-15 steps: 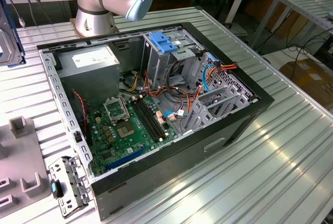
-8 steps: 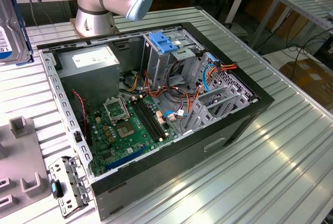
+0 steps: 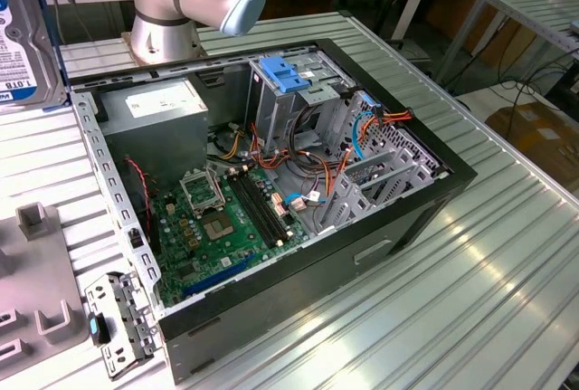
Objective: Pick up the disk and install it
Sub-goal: 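Pick up the disk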
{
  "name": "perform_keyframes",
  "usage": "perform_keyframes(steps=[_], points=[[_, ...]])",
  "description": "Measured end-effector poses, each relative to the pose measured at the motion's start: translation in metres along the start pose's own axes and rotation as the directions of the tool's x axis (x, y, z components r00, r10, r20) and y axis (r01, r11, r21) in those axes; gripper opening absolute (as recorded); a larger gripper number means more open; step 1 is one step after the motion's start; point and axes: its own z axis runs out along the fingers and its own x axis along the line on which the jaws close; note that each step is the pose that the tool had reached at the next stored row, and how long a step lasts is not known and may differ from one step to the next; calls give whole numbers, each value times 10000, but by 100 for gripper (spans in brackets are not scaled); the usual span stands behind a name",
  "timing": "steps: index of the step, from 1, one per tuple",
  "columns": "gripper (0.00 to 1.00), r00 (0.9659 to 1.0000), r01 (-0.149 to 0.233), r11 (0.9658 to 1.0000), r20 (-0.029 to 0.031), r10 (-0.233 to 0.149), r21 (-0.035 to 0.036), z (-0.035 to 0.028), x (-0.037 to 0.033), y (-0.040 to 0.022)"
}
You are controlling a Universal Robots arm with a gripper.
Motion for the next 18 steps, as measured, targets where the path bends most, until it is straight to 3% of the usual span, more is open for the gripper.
perform_keyframes(steps=[18], points=[[37, 10000, -23, 10000, -1, 23, -19, -9, -15, -387]])
